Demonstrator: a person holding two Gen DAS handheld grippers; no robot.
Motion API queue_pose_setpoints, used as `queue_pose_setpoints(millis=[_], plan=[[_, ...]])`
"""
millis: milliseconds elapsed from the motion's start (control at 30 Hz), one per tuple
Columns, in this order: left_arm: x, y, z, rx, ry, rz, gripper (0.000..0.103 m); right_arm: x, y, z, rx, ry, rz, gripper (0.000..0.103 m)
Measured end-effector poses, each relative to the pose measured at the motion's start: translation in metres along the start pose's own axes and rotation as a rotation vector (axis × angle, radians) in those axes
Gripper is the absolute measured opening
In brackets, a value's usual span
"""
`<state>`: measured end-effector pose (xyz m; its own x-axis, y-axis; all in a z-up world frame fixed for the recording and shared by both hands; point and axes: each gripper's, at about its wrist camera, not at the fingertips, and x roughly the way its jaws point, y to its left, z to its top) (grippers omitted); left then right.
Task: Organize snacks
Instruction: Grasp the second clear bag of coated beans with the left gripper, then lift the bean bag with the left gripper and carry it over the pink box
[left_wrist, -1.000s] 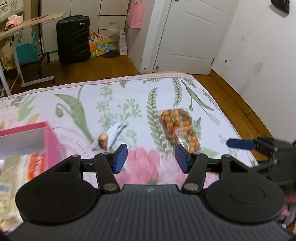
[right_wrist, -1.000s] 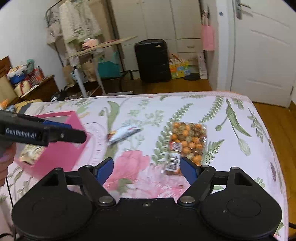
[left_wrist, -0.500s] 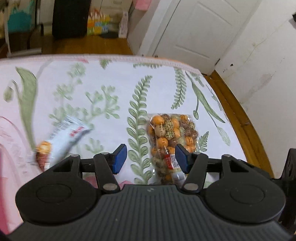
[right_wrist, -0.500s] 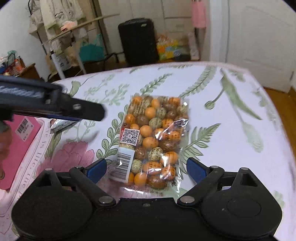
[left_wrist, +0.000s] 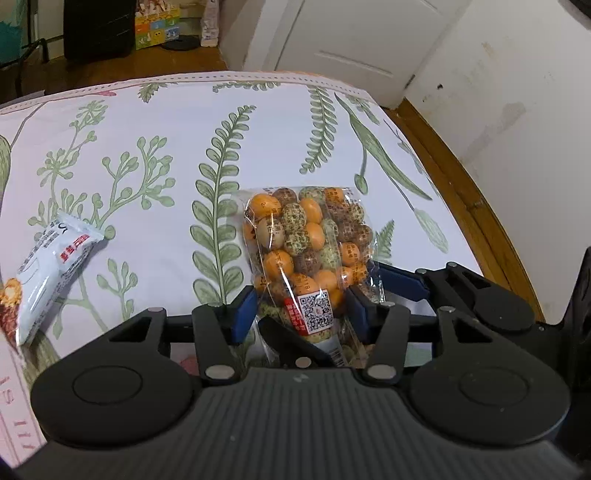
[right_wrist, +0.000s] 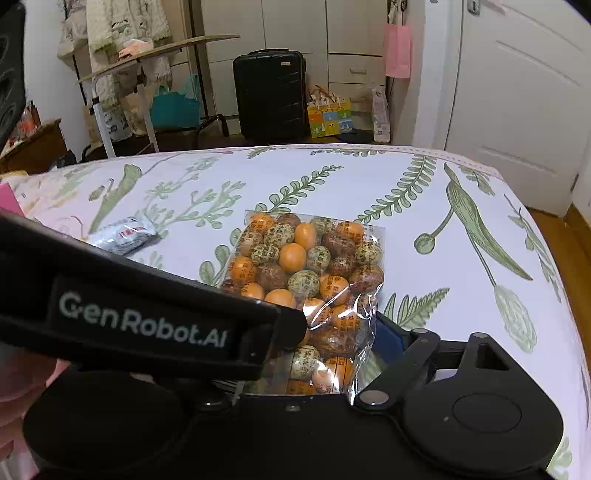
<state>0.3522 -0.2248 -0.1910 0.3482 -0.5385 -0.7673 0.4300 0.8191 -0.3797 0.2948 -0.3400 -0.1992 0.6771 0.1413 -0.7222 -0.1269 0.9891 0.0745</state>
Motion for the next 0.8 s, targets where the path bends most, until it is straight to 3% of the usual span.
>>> queue_pose_setpoints(millis=[333, 500, 800], plan=[[-0.041, -0.001, -0.022, 0.000, 0.065, -0.009, 0.051, -0.033, 0.030, -0.006, 0.060, 0.082, -0.013, 0.086], [-0.066, -0.008, -0.039, 0.028, 0.073, 0.035, 0.051, -0.051, 0.044, -0.016, 0.157, 0.095, 0.002, 0.085], [-0.143, -0.005, -0.056, 0.002, 0.106, 0.058, 0.051, -0.103, 0.096, -0.008, 0.117, 0.117, 0.040, 0.085]])
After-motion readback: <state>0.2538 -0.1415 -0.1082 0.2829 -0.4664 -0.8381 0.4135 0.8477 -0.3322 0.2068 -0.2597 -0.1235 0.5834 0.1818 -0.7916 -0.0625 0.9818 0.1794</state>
